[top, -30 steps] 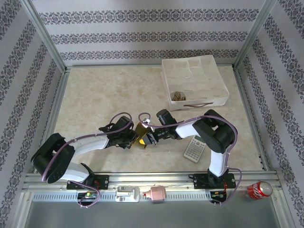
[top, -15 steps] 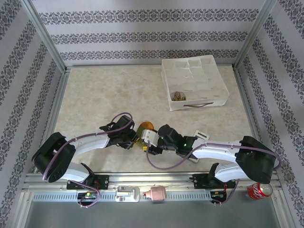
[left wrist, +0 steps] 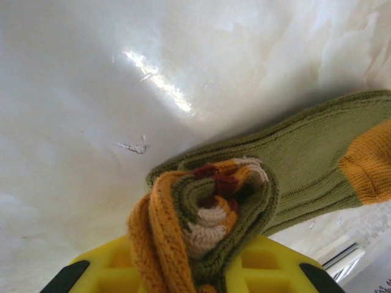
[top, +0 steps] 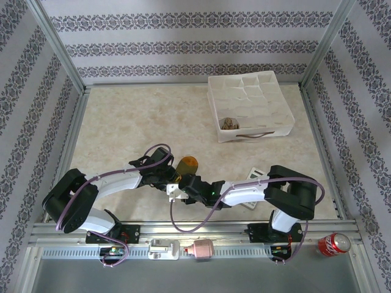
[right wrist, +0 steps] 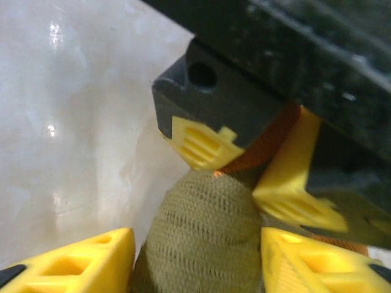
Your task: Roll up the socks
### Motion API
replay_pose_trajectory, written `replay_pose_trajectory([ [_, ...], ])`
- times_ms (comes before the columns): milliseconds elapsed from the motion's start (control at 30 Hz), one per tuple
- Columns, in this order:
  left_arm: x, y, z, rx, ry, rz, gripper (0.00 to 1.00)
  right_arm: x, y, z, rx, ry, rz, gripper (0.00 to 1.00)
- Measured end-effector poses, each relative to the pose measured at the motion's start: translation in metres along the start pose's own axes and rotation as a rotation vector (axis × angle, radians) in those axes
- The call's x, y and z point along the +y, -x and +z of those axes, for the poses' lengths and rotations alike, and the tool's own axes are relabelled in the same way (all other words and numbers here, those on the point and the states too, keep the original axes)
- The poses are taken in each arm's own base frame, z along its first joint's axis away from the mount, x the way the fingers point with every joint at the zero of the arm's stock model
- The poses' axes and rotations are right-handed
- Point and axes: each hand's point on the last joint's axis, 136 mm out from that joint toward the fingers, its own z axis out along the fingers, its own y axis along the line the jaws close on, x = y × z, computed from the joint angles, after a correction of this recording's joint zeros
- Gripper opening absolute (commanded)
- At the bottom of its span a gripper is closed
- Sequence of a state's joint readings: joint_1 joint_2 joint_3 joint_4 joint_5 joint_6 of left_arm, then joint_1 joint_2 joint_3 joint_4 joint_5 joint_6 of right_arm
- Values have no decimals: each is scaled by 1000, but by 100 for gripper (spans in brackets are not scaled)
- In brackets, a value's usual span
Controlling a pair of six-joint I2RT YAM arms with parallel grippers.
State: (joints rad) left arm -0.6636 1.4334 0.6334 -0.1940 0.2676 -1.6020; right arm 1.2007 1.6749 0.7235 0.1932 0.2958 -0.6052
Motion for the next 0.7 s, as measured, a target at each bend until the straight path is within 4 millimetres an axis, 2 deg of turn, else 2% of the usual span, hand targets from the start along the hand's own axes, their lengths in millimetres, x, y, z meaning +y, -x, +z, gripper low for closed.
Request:
replay_pose_trajectory([
  [100, 1, 1, 0, 1, 0, -4, 21, -1, -4, 8, 33, -16, -13, 18],
  [200, 2, 9, -4, -25, -10, -16, 46, -4, 0, 13, 31, -21, 0, 1],
  [267, 6, 14, -8, -38, -12, -31, 61, -5, 3, 16, 19, 0, 11, 0],
  [367, 12, 22, -18, -62, -16, -59, 71, -5, 10, 18, -14, 54, 35, 0],
  [467, 11, 32, -31, -92, -59, -89, 76, -5, 19, 20, -60, 123, 88, 0],
  [600, 9, 38, -47, -97, -115, -134, 78, -9, 17, 22, -79, 205, 181, 0],
  [700, 8, 37, -51, -85, -129, -157, 78, -12, 16, 23, -93, 270, 244, 0],
])
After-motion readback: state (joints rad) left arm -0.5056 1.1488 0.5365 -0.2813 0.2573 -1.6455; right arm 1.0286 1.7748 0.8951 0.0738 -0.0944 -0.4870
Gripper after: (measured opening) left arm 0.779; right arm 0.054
